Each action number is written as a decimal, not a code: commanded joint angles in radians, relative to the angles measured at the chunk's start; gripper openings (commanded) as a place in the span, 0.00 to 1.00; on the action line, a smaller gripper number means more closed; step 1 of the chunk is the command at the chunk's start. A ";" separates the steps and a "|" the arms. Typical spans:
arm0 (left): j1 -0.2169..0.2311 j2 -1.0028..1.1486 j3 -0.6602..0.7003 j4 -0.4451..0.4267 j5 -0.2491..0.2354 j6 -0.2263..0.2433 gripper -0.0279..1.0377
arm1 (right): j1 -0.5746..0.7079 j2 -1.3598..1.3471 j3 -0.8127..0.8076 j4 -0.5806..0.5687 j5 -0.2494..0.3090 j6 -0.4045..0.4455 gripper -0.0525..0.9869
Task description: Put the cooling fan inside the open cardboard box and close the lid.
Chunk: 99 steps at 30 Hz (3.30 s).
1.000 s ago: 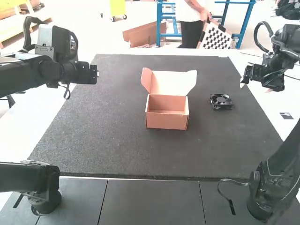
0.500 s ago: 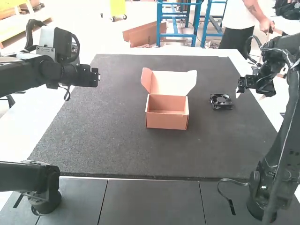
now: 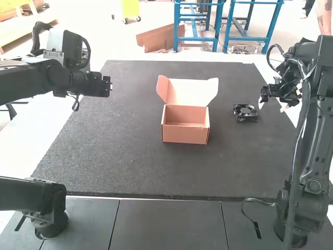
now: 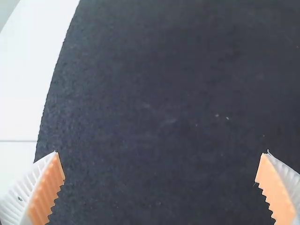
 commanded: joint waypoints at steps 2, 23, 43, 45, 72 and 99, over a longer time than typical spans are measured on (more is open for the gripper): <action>-0.005 0.013 0.042 0.012 0.013 0.008 0.94 | -0.003 0.042 0.083 -0.029 -0.016 -0.011 0.92; 0.000 0.031 0.051 0.010 0.014 0.008 0.94 | 0.045 0.105 0.082 0.048 -0.028 -0.027 0.92; 0.003 0.031 0.051 -0.003 0.014 0.008 0.94 | 0.035 0.121 0.082 0.144 0.012 -0.057 0.92; 0.003 0.031 0.053 -0.003 0.014 0.010 0.94 | 0.034 0.122 0.080 0.144 0.023 -0.059 0.92; 0.003 0.023 0.048 -0.013 0.024 0.010 0.94 | 0.028 0.184 0.080 0.075 0.027 -0.059 0.79; 0.012 0.003 0.021 -0.003 0.024 0.065 0.94 | 0.020 0.035 0.082 0.005 -0.146 0.004 0.04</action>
